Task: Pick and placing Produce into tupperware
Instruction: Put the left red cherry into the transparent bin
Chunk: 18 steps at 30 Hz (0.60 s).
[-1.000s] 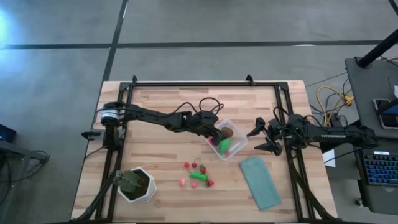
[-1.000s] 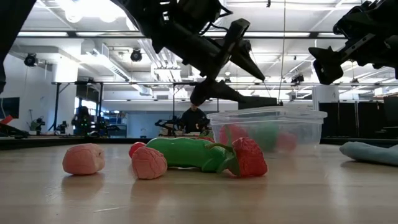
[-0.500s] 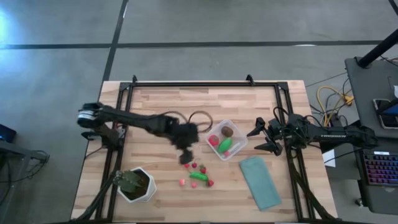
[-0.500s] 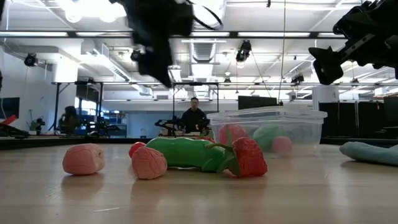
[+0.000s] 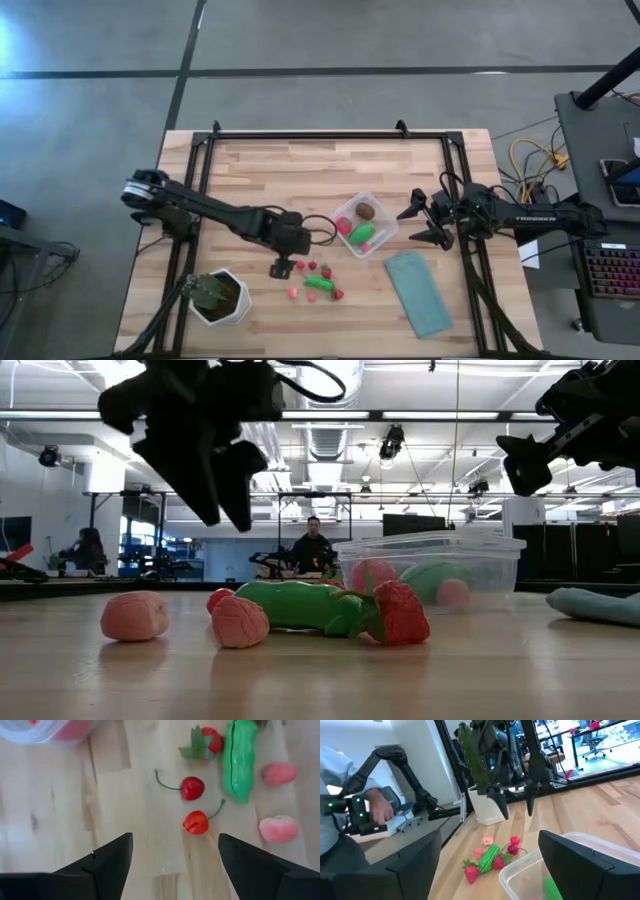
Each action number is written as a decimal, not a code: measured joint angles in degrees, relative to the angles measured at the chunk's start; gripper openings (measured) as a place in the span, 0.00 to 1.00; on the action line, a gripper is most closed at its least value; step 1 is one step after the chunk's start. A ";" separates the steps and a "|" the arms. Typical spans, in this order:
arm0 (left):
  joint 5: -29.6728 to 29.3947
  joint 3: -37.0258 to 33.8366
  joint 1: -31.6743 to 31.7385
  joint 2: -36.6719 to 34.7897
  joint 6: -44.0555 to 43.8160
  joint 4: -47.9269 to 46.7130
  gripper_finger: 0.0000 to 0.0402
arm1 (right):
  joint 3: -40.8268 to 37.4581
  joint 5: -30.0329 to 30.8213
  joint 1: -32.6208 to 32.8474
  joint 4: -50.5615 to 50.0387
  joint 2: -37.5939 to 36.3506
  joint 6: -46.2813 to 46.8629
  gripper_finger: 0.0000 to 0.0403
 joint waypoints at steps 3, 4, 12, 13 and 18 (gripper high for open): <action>0.61 0.37 -0.02 2.49 0.41 0.74 0.69 | 0.00 -0.01 0.00 -0.02 -0.01 0.00 0.81; 1.28 0.24 -0.04 3.41 0.41 0.63 0.69 | 0.00 0.00 0.00 0.02 0.00 0.00 0.81; 2.30 0.21 -0.77 8.62 0.26 2.19 0.69 | 0.00 0.00 0.01 0.00 -0.06 0.00 0.81; 2.32 0.20 -0.93 9.07 -0.02 2.19 0.69 | 0.00 0.00 0.00 0.00 -0.06 0.00 0.81; 2.41 0.25 -1.79 10.36 -0.99 4.45 0.69 | 0.00 0.00 0.02 -0.02 -0.02 0.00 0.81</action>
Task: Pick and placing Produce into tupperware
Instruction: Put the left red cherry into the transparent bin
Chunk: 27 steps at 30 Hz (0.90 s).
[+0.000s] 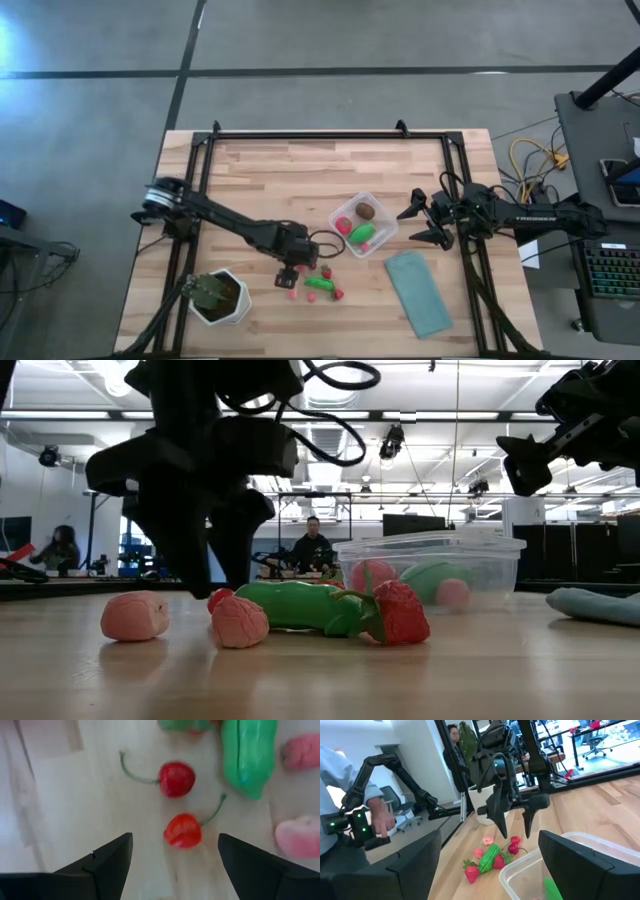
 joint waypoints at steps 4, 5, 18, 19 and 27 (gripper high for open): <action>-0.28 -0.02 -0.35 1.07 -3.42 1.78 0.69 | 0.00 0.00 -0.02 0.00 0.02 0.00 0.81; -0.41 0.01 -0.37 1.11 -3.64 2.04 0.69 | 0.00 0.00 0.00 0.00 -0.03 0.00 0.81; -0.87 -0.07 -0.48 1.40 -3.62 1.53 0.45 | 0.00 0.00 -0.02 0.02 0.02 0.00 0.81; -0.82 -0.09 -0.50 1.40 -3.62 1.52 0.44 | 0.00 0.00 -0.01 0.00 0.02 0.00 0.81; -0.55 -0.20 -0.89 1.87 -3.63 1.49 0.42 | 0.00 0.00 -0.02 0.00 0.02 0.00 0.81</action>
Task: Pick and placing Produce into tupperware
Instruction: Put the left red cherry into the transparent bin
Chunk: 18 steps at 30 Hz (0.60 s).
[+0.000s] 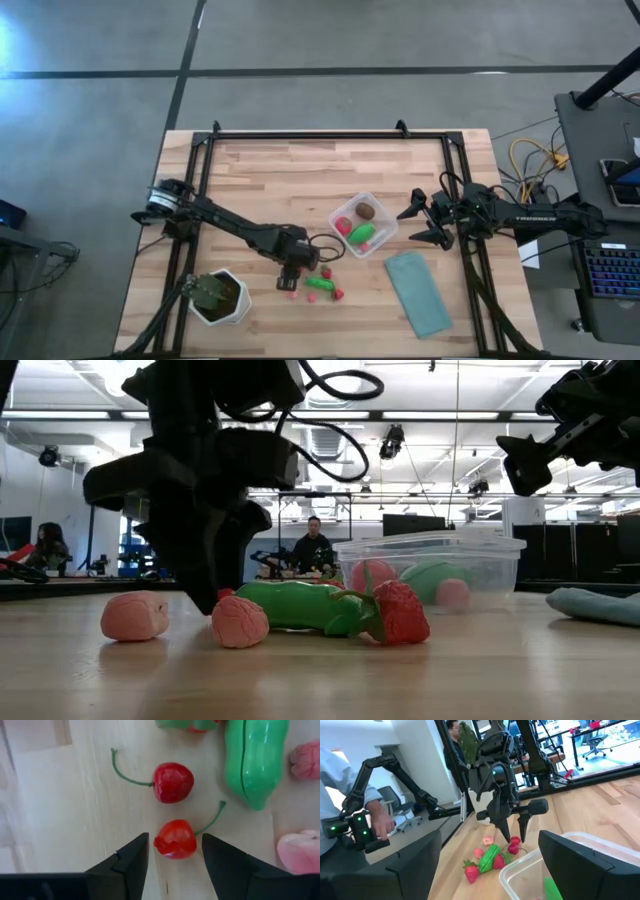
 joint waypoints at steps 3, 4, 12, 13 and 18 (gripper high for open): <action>0.15 -0.07 -0.19 0.63 -0.05 0.01 0.42 | 0.00 0.00 0.01 0.00 0.00 0.00 0.81; 0.16 -0.07 -0.20 0.71 -0.35 0.03 0.42 | 0.00 0.00 0.01 0.00 0.00 0.00 0.81; -0.32 -0.07 -0.20 0.77 -1.55 0.09 0.42 | 0.00 0.00 0.02 0.00 -0.01 0.00 0.81; -0.32 -0.07 -0.20 0.77 -1.55 0.09 0.42 | 0.00 0.00 0.01 0.00 0.00 0.00 0.81; -0.62 -0.07 -0.20 0.79 -1.60 0.15 0.42 | 0.00 0.00 0.00 0.00 0.00 0.00 0.81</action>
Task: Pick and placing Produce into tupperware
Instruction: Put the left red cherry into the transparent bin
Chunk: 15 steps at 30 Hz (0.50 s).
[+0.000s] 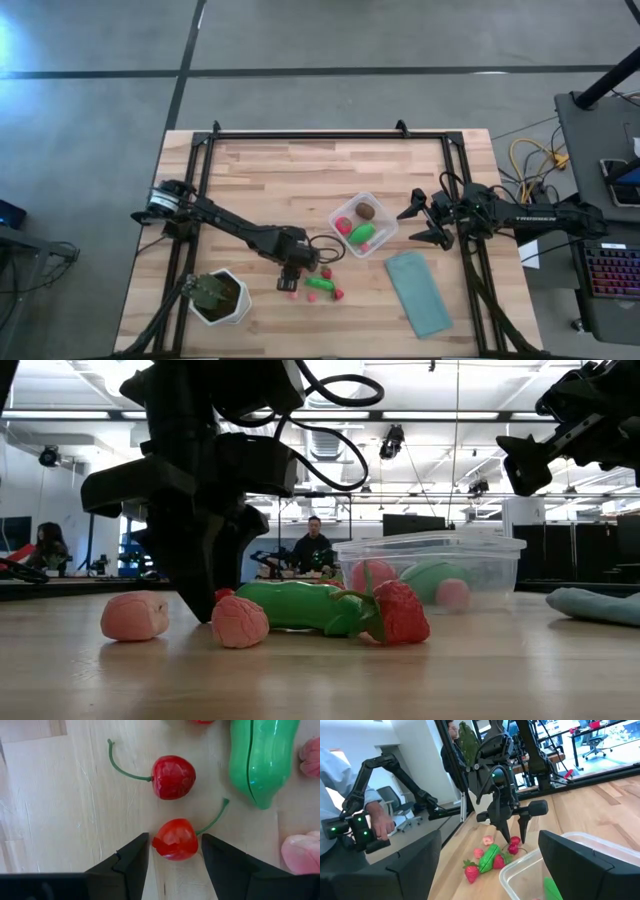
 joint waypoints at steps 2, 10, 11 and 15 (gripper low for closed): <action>-0.24 0.00 0.00 0.00 0.00 0.01 0.42 | 0.00 0.00 0.00 0.00 0.00 0.00 0.81; -0.84 0.00 0.00 -0.12 0.07 0.20 0.42 | 0.00 0.00 0.00 0.00 0.00 0.00 0.81; -1.21 0.03 0.02 -0.13 0.07 0.35 0.42 | 0.00 0.00 0.01 0.00 0.00 0.00 0.81; -1.39 0.79 0.15 -0.19 0.12 0.19 0.42 | 0.00 0.00 0.01 0.00 -0.01 0.00 0.81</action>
